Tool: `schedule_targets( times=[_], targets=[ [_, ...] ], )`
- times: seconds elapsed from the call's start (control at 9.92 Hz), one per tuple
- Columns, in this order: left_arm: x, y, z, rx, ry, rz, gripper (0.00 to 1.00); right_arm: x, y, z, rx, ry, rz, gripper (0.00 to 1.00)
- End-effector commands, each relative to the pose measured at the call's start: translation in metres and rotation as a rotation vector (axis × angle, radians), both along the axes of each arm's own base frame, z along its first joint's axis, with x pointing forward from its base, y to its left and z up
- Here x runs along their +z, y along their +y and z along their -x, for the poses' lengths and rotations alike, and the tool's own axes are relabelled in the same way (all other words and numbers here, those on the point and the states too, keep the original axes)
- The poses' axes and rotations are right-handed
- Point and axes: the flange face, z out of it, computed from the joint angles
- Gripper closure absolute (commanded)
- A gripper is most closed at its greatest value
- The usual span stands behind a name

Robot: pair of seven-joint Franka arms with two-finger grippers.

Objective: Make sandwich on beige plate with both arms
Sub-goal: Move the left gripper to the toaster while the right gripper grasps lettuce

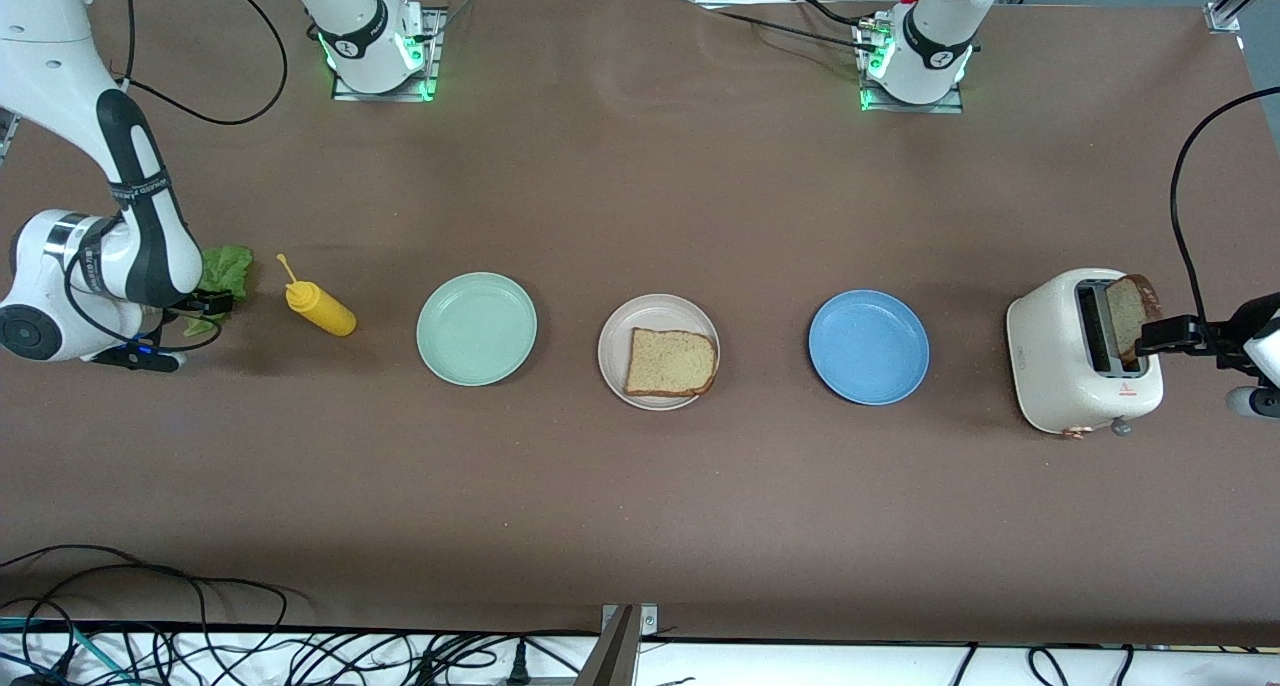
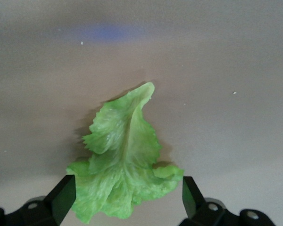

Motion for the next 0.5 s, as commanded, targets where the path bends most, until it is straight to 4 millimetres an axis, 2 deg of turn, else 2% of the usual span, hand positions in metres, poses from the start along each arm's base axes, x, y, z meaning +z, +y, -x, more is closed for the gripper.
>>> schedule_targets(
  times=[0.0, 0.1, 0.2, 0.3, 0.4],
  targets=[
    [0.0016, 0.0041, 0.0071, -0.021, 0.013, -0.02, 0.0, -0.0123, -0.0018, 0.0038, 0.006, 0.023, 0.007, 0.0],
    [0.0023, 0.0041, 0.007, -0.02, 0.012, -0.021, 0.0, -0.0121, -0.0038, 0.003, 0.008, 0.018, 0.006, 0.01],
    [0.0013, 0.0041, 0.0067, -0.02, 0.013, -0.02, 0.0, -0.0122, -0.0046, 0.0037, 0.011, 0.021, 0.003, 0.28],
    [-0.0008, 0.0042, 0.0063, -0.02, 0.016, -0.02, 0.0, -0.0123, -0.0046, 0.0045, 0.01, 0.027, 0.002, 0.65],
    [0.0008, 0.0042, 0.0058, -0.02, 0.012, -0.021, 0.0, -0.0129, -0.0045, 0.0053, 0.011, 0.031, 0.001, 0.92]
  ],
)
